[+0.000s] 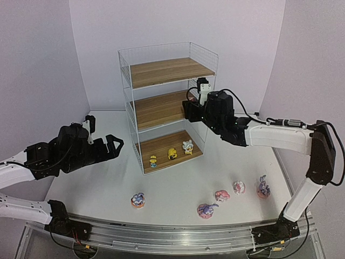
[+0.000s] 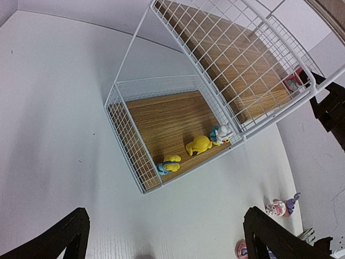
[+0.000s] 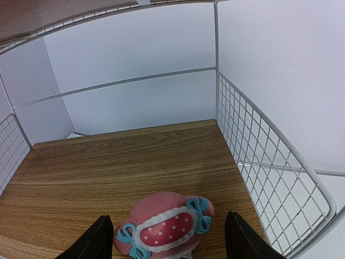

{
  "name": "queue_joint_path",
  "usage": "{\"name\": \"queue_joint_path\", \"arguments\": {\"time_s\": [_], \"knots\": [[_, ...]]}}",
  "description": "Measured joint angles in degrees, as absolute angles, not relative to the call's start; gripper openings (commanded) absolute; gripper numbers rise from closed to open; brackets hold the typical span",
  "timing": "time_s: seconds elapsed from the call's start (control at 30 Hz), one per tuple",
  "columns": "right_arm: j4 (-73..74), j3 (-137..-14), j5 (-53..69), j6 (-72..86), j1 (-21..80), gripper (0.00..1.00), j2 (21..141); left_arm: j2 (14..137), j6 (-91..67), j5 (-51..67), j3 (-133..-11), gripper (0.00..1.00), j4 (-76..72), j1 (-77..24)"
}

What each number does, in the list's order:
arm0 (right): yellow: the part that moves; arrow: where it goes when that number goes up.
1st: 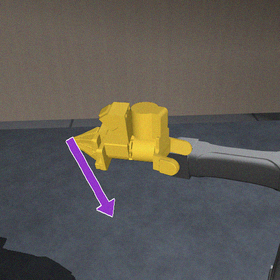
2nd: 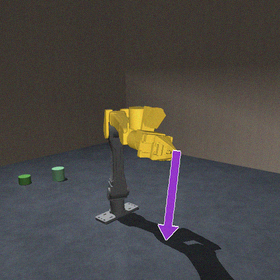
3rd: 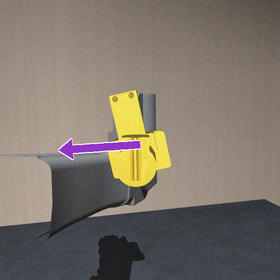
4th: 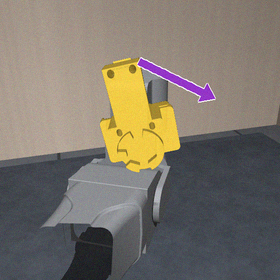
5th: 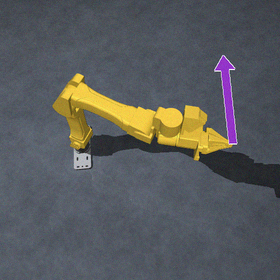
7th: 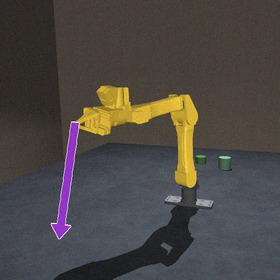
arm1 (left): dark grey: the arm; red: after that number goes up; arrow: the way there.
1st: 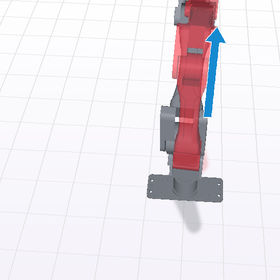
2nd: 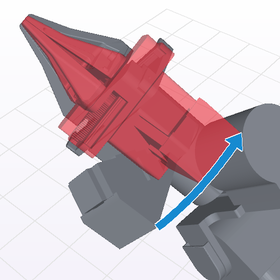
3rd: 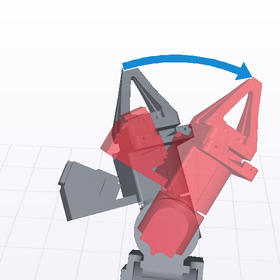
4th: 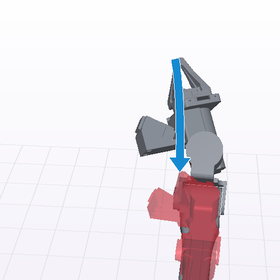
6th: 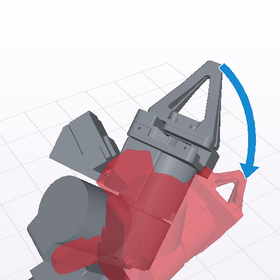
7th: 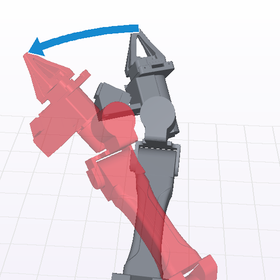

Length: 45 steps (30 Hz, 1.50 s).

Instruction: Place and organize the plastic toys onto the shelf

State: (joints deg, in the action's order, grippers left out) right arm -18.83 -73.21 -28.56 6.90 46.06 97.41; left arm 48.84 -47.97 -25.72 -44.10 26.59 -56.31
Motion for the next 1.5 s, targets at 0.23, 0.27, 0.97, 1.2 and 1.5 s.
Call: {"name": "queue_joint_path", "arguments": {"time_s": [0.23, 0.27, 0.97, 1.2, 1.5], "knots": [[-18.8, -73.1, -28.6, 7.2, 46.1, 0.84, 97.4, 47.9, -48.0, -25.7, -44.1, 1.0, 26.6, -56.3], [-18.8, -73.1, -28.6, 7.2, 46.1, 0.89, 97.4, 47.9, -48.0, -25.7, -44.1, 1.0, 26.6, -56.3], [-9.5, -72.1, -26.2, 10.9, 46.3, 0.98, 89.5, 47.5, -47.9, -25.7, -44.1, 1.0, 26.8, -56.3], [-4.4, -71.7, -20.4, 13.3, 46.3, 0.98, 81.8, 47.5, -47.9, -25.6, -44.1, 1.0, 26.7, -56.3], [4.1, -68.4, -20.4, 17.7, 46.3, 0.98, 76.5, 47.5, -47.9, -25.1, -44.0, 1.0, 26.4, -56.3]]}}
